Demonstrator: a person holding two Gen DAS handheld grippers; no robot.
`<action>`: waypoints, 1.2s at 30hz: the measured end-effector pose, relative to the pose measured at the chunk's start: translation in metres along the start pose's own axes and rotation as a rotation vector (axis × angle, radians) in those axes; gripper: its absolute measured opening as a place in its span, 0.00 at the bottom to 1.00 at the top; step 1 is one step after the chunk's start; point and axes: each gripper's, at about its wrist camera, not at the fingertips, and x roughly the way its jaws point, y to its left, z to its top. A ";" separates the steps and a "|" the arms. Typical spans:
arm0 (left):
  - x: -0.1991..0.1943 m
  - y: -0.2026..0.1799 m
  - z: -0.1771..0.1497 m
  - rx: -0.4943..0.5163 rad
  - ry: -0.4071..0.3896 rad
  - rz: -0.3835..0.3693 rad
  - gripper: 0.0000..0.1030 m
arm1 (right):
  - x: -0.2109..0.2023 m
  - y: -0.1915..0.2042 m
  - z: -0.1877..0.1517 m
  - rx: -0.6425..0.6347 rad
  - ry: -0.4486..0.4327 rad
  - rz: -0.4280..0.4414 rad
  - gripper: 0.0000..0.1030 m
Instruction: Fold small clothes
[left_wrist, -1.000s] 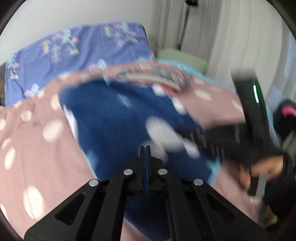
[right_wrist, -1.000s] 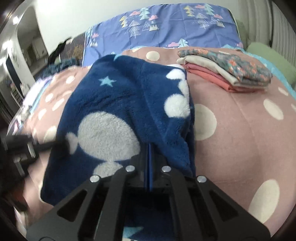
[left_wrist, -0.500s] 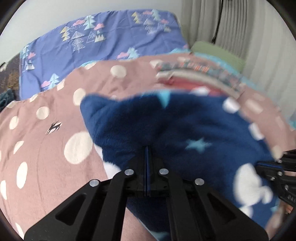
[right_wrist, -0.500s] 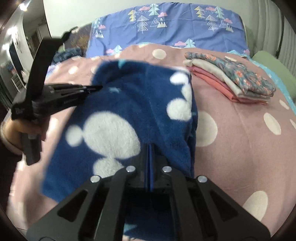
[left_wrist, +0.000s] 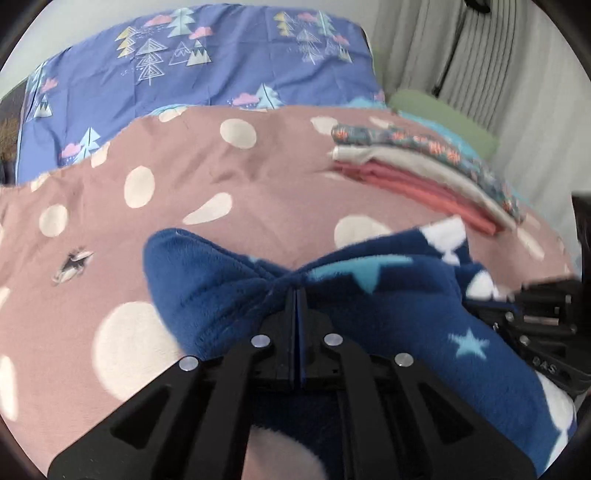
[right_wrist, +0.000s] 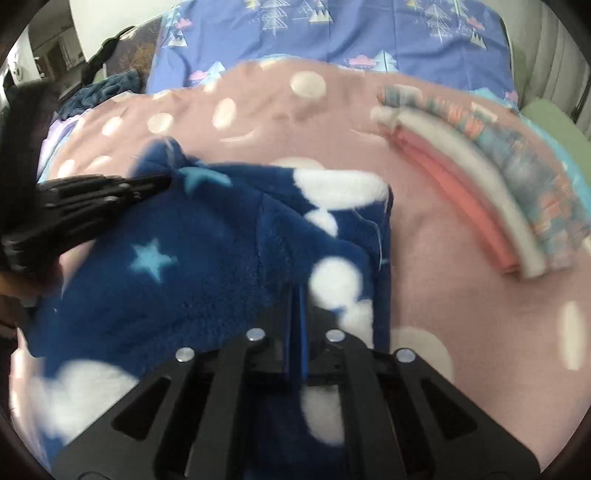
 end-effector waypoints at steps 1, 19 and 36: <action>0.002 -0.001 0.000 -0.015 -0.005 -0.004 0.04 | -0.001 0.001 0.000 -0.004 -0.004 -0.006 0.00; -0.114 -0.096 -0.101 0.309 -0.046 -0.113 0.49 | -0.095 0.011 -0.096 0.024 -0.074 0.152 0.12; -0.131 -0.135 -0.148 0.391 -0.067 -0.142 0.50 | -0.104 -0.007 -0.133 0.104 -0.067 0.254 0.14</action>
